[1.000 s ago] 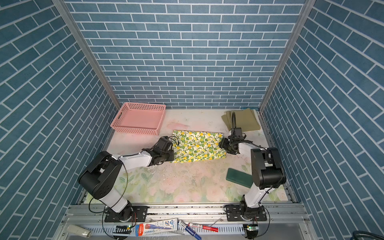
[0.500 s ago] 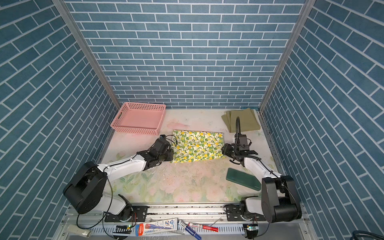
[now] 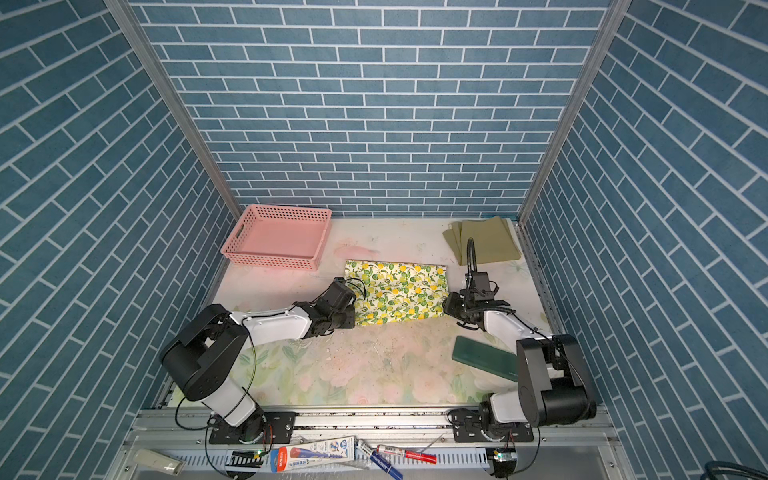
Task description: Fold and stack the skirts
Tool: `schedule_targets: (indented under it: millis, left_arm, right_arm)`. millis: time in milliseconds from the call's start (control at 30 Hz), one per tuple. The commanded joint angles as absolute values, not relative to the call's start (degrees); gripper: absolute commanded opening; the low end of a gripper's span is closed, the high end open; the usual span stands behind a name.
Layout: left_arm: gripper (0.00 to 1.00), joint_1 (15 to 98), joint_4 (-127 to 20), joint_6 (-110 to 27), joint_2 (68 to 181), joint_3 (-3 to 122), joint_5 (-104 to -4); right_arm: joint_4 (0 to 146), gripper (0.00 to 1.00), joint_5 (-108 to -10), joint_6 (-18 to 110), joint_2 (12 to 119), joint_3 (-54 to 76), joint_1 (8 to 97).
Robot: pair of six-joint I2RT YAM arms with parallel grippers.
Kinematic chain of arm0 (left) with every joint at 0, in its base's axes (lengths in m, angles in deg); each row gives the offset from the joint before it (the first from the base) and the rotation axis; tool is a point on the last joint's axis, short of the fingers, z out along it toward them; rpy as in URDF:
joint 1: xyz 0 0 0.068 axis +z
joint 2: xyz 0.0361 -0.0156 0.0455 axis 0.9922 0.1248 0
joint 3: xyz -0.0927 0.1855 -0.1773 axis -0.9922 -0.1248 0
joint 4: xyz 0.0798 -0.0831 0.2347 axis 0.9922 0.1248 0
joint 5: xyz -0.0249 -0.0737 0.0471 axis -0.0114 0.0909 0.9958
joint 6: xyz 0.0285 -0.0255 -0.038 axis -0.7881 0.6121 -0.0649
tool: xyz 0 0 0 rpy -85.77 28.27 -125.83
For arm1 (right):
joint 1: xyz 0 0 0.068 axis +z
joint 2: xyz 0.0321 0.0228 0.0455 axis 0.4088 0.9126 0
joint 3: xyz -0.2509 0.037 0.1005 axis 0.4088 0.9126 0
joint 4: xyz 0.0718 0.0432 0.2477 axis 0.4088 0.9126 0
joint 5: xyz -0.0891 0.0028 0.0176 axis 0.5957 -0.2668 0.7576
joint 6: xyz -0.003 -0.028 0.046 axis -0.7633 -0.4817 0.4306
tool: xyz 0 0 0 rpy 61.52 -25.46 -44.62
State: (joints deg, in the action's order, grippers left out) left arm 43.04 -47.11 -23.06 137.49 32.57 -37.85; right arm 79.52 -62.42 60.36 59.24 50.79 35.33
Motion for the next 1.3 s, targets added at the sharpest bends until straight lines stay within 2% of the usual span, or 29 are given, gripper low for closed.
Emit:
schedule_targets:
  millis: [0, 100, 200, 400, 600, 733, 800, 1133, 1267]
  left_arm:
    - [0.25, 42.75, -47.33, -22.8, 138.47, 33.16, -38.67]
    - [0.08, 42.75, -46.74, -23.23, 137.51, 33.5, -38.16]
    - [0.0, 42.75, -45.53, -24.12, 136.34, 34.23, -37.61]
    - [0.0, 42.75, -44.0, -24.91, 134.24, 35.37, -37.44]
    - [0.0, 42.75, -43.67, -25.16, 132.46, 35.07, -37.57]
    - [0.0, 42.75, -43.36, -25.19, 131.86, 34.98, -37.33]
    - [0.0, 42.75, -43.18, -25.26, 131.91, 35.02, -37.3]
    - [0.0, 42.75, -41.78, -25.9, 130.98, 34.91, -35.98]
    - [0.08, 42.75, -41.57, -25.84, 130.86, 34.48, -35.97]
  right_arm:
    - [78.1, 0.47, -61.83, 61.05, 61.98, 49.41, 35.83]
    - [77.15, 0.41, -59.53, 60.7, 63.22, 48.55, 35.98]
    - [76.14, 0.3, -58.09, 60.62, 62.58, 48.29, 36.0]
    - [76.58, 0.28, -58.21, 60.18, 61.42, 46.77, 36.26]
    - [76.18, 0.05, -58.74, 60.12, 60.87, 47.11, 36.78]
    - [76.55, 0.06, -58.85, 60.1, 60.28, 47.0, 36.89]
    - [76.7, 0.0, -58.83, 59.92, 60.4, 46.91, 36.96]
    - [79.85, 0.0, -58.48, 59.66, 55.63, 45.18, 36.9]
    - [81.32, 0.0, -58.81, 59.74, 53.28, 44.8, 36.96]
